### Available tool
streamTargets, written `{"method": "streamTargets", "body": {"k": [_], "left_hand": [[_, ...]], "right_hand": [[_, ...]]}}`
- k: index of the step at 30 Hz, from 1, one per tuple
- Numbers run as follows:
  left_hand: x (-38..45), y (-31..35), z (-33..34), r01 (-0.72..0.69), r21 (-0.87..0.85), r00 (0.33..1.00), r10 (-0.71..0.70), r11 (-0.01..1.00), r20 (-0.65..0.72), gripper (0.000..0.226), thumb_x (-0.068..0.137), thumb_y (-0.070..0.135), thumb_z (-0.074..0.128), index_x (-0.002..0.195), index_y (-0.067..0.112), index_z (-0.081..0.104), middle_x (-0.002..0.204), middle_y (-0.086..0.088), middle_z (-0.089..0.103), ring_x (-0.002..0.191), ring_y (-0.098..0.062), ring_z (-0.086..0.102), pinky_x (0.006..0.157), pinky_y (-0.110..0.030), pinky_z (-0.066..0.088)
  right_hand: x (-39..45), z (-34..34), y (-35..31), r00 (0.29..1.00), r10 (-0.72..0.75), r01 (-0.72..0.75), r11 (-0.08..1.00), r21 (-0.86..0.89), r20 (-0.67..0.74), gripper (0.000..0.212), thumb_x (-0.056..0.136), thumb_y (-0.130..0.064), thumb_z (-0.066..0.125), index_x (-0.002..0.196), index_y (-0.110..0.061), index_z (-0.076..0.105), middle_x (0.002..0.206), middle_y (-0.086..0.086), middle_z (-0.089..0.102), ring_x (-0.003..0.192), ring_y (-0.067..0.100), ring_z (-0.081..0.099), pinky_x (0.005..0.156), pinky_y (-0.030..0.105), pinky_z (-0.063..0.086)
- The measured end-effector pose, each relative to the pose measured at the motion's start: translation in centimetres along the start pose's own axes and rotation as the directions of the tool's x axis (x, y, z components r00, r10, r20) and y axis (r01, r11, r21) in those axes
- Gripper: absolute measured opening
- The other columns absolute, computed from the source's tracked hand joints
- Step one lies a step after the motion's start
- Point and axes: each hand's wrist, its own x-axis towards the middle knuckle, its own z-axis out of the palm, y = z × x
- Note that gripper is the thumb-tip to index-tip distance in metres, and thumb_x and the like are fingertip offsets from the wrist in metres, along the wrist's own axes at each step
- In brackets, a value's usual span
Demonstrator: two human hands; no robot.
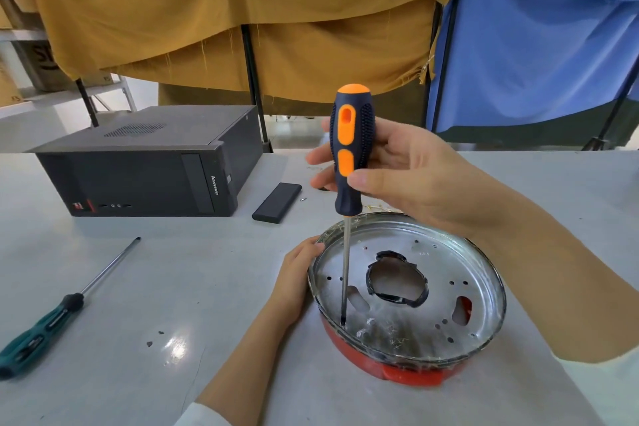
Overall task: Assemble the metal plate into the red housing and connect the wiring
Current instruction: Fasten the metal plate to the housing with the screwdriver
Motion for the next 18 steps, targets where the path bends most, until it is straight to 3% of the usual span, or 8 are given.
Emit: {"method": "streamTargets", "body": {"k": [2, 4, 6, 8, 11, 14, 16, 18], "left_hand": [[-0.1, 0.0, 0.0, 0.003, 0.001, 1.000, -0.003, 1.000, -0.002, 0.026, 0.097, 0.016, 0.049, 0.099, 0.009, 0.074, 0.098, -0.008, 0.076, 0.089, -0.016, 0.070, 0.074, -0.027, 0.055], [-0.2, 0.2, 0.1, 0.009, -0.012, 1.000, -0.009, 1.000, 0.002, 0.027, 0.096, 0.018, 0.050, 0.105, 0.004, 0.071, 0.104, -0.015, 0.074, 0.095, -0.025, 0.069, 0.083, -0.038, 0.055], [-0.4, 0.3, 0.2, 0.011, -0.051, 1.000, -0.011, 0.999, 0.005, 0.031, 0.092, 0.021, 0.054, 0.110, -0.001, 0.068, 0.111, -0.023, 0.070, 0.106, -0.038, 0.065, 0.095, -0.049, 0.049], [-0.4, 0.3, 0.3, 0.022, -0.081, 1.000, -0.022, 0.996, -0.001, 0.038, 0.087, 0.024, 0.055, 0.112, -0.002, 0.067, 0.114, -0.026, 0.068, 0.112, -0.044, 0.061, 0.101, -0.055, 0.045], [-0.3, 0.1, 0.2, 0.025, -0.080, 1.000, -0.026, 0.996, -0.010, 0.029, 0.094, 0.016, 0.051, 0.112, 0.000, 0.068, 0.113, -0.023, 0.070, 0.113, -0.043, 0.061, 0.102, -0.055, 0.045], [-0.3, 0.2, 0.2, 0.020, -0.074, 1.000, -0.021, 0.997, -0.012, 0.035, 0.087, 0.023, 0.056, 0.111, 0.001, 0.069, 0.112, -0.022, 0.070, 0.112, -0.041, 0.062, 0.100, -0.053, 0.046], [-0.3, 0.3, 0.3, 0.019, -0.069, 1.000, -0.020, 0.997, -0.012, 0.038, 0.083, 0.026, 0.056, 0.108, 0.001, 0.069, 0.110, -0.022, 0.071, 0.107, -0.039, 0.064, 0.097, -0.050, 0.048], [-0.3, 0.2, 0.3, 0.020, -0.060, 1.000, -0.021, 0.998, -0.010, 0.029, 0.090, 0.022, 0.055, 0.106, 0.003, 0.070, 0.108, -0.020, 0.072, 0.101, -0.034, 0.065, 0.093, -0.047, 0.050]], "right_hand": [[0.4, 0.2, -0.1, 0.994, -0.002, -0.008, 0.996, -0.093, -0.107, 0.043, 0.075, -0.006, 0.070, 0.115, -0.014, 0.055, 0.100, 0.001, 0.071, 0.096, 0.028, 0.068, 0.092, 0.039, 0.053], [1.0, 0.4, 0.3, 0.970, -0.017, -0.036, 0.976, -0.215, -0.242, 0.049, 0.065, -0.013, 0.083, 0.104, -0.020, 0.053, 0.084, -0.007, 0.069, 0.081, 0.024, 0.068, 0.083, 0.036, 0.055], [1.4, 0.8, 0.7, 0.961, -0.036, -0.050, 0.953, -0.300, -0.275, 0.049, 0.067, -0.022, 0.085, 0.100, -0.026, 0.048, 0.075, -0.015, 0.062, 0.071, 0.010, 0.061, 0.074, 0.027, 0.052], [1.4, 0.8, 0.7, 0.974, -0.005, -0.046, 0.974, -0.222, -0.225, 0.050, 0.073, -0.022, 0.080, 0.111, -0.024, 0.048, 0.083, -0.011, 0.063, 0.081, 0.008, 0.063, 0.080, 0.026, 0.052], [0.6, 0.1, 0.4, 1.000, 0.015, -0.016, 0.994, 0.109, 0.008, 0.059, 0.081, -0.003, 0.065, 0.133, -0.017, 0.041, 0.113, 0.004, 0.066, 0.113, 0.026, 0.062, 0.101, 0.042, 0.047], [-0.1, -0.5, 0.1, 0.987, -0.001, -0.038, 0.971, 0.236, 0.164, 0.055, 0.083, 0.001, 0.058, 0.135, -0.007, 0.041, 0.121, 0.014, 0.063, 0.117, 0.037, 0.058, 0.104, 0.048, 0.043], [0.2, -0.3, 0.1, 0.998, 0.024, -0.030, 0.993, 0.111, 0.060, 0.043, 0.079, -0.006, 0.067, 0.121, -0.007, 0.054, 0.111, 0.014, 0.069, 0.105, 0.035, 0.065, 0.097, 0.043, 0.049], [0.8, 0.4, 0.4, 0.988, -0.003, -0.010, 0.996, -0.086, -0.152, 0.032, 0.074, -0.010, 0.078, 0.101, -0.008, 0.060, 0.093, 0.014, 0.073, 0.088, 0.032, 0.071, 0.083, 0.043, 0.057]]}}
